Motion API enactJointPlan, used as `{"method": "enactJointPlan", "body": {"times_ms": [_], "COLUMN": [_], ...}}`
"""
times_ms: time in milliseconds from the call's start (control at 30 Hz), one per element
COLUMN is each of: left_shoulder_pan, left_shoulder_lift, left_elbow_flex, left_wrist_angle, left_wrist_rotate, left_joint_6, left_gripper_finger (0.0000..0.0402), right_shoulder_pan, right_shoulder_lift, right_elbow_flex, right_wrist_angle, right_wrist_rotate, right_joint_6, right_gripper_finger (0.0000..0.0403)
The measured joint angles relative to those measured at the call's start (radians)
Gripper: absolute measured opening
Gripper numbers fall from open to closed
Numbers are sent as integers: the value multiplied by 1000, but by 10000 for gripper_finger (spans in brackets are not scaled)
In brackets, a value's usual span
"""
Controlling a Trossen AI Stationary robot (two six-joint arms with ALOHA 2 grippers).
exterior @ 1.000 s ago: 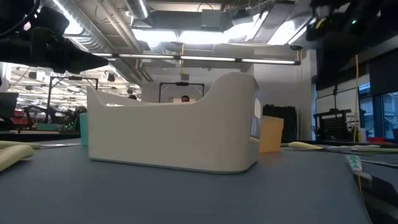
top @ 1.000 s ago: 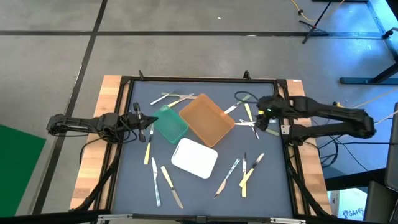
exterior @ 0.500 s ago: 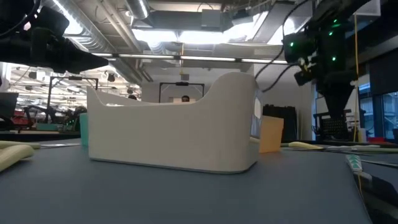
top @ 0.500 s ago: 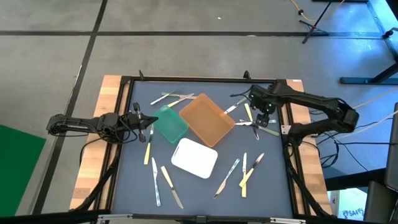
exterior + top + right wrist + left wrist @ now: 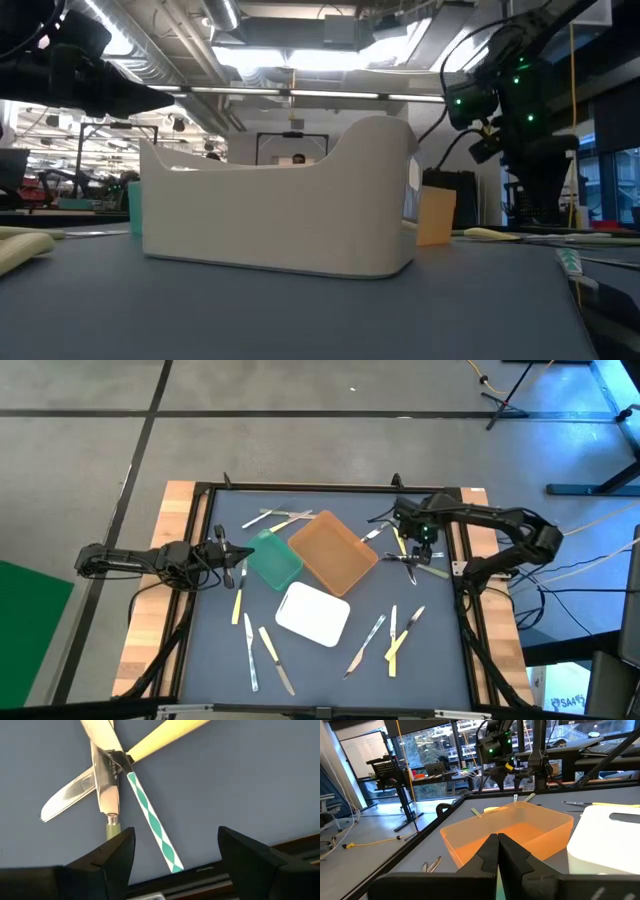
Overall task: Sort silverware by color (type)
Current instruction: Put the blue table knife into the orange bin
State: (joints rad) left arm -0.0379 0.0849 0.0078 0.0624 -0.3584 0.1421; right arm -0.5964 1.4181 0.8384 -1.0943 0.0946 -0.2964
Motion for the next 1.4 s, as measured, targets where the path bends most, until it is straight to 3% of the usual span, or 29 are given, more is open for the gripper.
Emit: {"method": "enactJointPlan", "body": {"times_ms": [633, 1400], "left_shoulder_pan": [0, 0], "left_shoulder_lift": [0, 0], "left_elbow_flex": [0, 0], "left_wrist_angle": [0, 0], "left_wrist_rotate": [0, 0], "left_joint_6": [0, 0], "left_gripper_finger": [2, 2], "right_shoulder_pan": [0, 0], "right_shoulder_lift": [8, 58], "right_elbow_flex": [-154, -163], "right_wrist_angle": [170, 228], "right_wrist_rotate": [34, 44], "right_joint_6": [-6, -27], "right_gripper_finger": [269, 268]}}
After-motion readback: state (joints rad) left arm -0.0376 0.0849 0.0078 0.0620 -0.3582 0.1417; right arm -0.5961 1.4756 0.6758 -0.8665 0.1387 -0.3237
